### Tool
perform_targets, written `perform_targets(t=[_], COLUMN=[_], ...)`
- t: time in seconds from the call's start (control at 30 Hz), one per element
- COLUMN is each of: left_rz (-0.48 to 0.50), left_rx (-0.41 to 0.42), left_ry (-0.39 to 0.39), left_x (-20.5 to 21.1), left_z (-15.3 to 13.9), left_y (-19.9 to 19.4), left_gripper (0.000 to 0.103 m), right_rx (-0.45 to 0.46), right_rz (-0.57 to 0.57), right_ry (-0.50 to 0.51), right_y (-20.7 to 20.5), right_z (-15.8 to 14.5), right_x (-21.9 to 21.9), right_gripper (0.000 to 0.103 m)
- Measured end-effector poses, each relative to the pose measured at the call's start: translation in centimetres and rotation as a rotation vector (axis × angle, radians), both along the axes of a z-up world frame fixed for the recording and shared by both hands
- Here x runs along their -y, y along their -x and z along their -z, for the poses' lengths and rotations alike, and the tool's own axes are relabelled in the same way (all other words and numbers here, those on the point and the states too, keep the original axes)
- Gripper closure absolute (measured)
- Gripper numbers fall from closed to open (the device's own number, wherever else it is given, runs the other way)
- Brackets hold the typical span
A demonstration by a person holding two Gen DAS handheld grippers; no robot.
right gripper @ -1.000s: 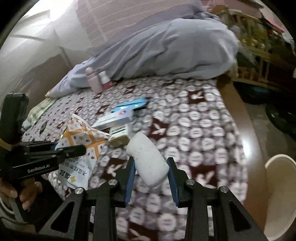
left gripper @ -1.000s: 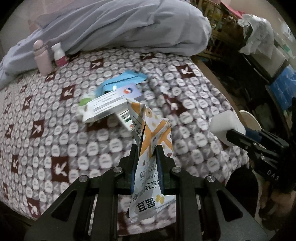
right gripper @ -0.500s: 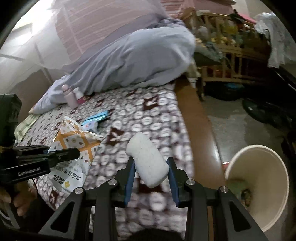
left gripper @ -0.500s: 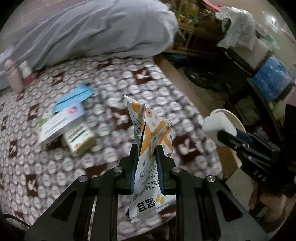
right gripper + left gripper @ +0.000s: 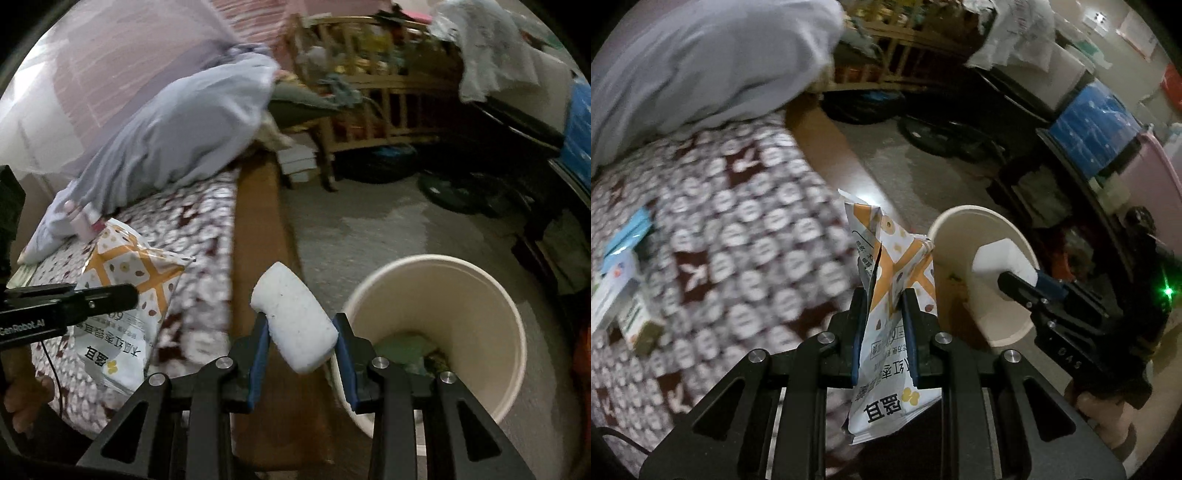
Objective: Collect trash
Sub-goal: 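Carry the bag and sponge over the bucket and open both tools to drop them, then move both tools back over the medicine boxes on the bed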
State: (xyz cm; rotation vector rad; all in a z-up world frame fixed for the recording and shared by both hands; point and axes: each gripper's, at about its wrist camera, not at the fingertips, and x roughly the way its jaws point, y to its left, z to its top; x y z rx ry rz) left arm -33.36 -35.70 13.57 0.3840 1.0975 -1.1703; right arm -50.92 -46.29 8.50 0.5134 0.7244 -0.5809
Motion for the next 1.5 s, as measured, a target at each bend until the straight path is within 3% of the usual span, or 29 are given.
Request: perform_targets(t=[0.4,0.57,0.6,0.7,0.73,0.77,0.9,1.23,1.5], left_rz=[0.089,0.099,0.104,0.112,0.11,0.113,0.104,-0.037,-0.153], left_rx=[-0.083,-0.151,-0.18,-0.216,-0.218,-0.214,-0.197,0.069,0.114], left_ry=[-0.01,0.036,0.046,0.064,0.079,0.089,0.062,-0.012,-0.04], left_x=[6.5,8.1,8.3,8.7,8.6,8.5,7.4,1.9,-3.8], left_z=[2.1,2.7,2.8,3.0,2.9,2.8,2.8,2.2,2.4], left_y=[4.3,5.1,5.1,5.4,5.4,5.4,4.8,1.6,-3.3], left_gripper=[0.086,0.083,0.08,0.043,0.041,0.041,0.041,0.041,0.041], right_rx=[-0.026,-0.03,-0.03,-0.023,-0.022,-0.018,-0.027,-0.036,-0.022], right_rz=[0.145,0.208,0.223,0.273,0.285,0.293,0.275,0.147,0.025], right_ry=[-0.036,-0.062,-0.065,-0.06,-0.068,-0.079,-0.092,-0.097,-0.096], right_y=[5.5,7.1,7.5,8.3,8.4,8.6,7.8,3.3,-1.8], right_z=[1.9,2.8,2.9,3.1,3.1,3.2,3.2,3.0,1.8], right_x=[4.3,5.8,6.1,6.7,6.9,7.0,6.8,3.9,0.1], right_gripper=[0.07,0.07,0.066,0.05,0.047,0.042,0.042,0.042,0.042])
